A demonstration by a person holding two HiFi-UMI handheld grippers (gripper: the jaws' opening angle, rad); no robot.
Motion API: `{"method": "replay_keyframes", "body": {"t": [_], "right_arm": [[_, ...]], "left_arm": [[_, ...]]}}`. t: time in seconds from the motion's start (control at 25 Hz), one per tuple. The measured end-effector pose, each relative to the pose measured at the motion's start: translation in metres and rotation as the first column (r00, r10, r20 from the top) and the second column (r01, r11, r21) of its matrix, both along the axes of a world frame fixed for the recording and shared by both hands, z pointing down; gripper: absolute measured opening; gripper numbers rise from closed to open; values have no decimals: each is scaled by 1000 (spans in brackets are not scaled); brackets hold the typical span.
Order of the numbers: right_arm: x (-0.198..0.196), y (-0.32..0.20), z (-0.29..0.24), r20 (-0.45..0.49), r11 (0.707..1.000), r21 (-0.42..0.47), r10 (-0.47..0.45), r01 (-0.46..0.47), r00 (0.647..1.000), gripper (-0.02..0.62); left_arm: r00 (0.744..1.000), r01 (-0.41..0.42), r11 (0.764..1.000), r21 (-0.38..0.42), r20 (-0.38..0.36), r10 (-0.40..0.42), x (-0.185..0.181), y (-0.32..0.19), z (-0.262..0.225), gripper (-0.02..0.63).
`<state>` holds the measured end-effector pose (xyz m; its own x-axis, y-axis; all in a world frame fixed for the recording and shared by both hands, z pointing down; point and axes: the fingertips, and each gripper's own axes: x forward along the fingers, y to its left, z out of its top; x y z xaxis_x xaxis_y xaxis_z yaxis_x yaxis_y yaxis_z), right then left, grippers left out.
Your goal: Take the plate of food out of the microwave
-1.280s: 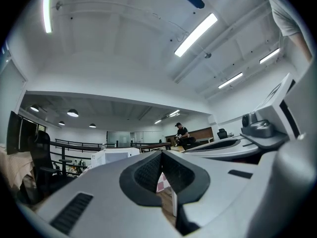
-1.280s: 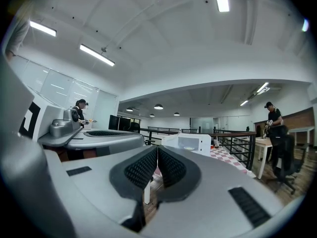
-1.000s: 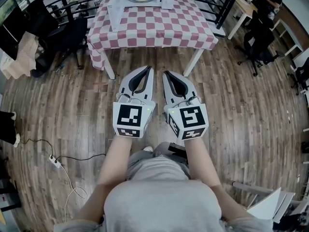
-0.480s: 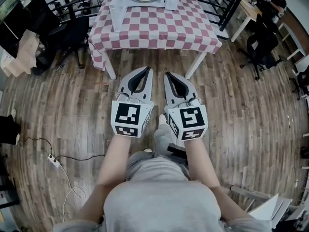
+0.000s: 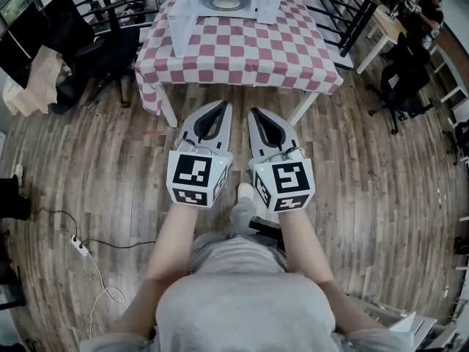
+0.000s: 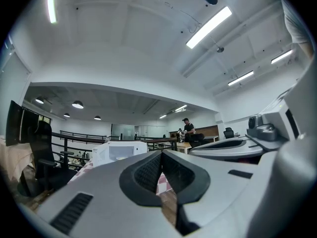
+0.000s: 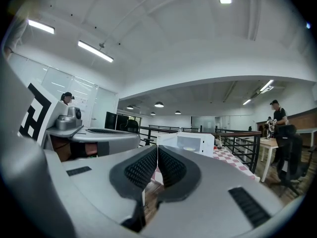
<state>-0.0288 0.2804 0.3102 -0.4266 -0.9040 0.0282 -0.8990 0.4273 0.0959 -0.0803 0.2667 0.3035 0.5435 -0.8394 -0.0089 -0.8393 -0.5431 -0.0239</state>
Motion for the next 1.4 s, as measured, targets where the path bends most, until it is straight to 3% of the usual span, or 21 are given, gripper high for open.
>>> {"method": "replay_keyframes", "body": {"t": [1.4], "right_arm": [[61,-216,2,-32,983,-17,-183,182,983,26]], "left_arm": [[994,108,994,-23,-16,-108,80,-217,-3,3]]}}
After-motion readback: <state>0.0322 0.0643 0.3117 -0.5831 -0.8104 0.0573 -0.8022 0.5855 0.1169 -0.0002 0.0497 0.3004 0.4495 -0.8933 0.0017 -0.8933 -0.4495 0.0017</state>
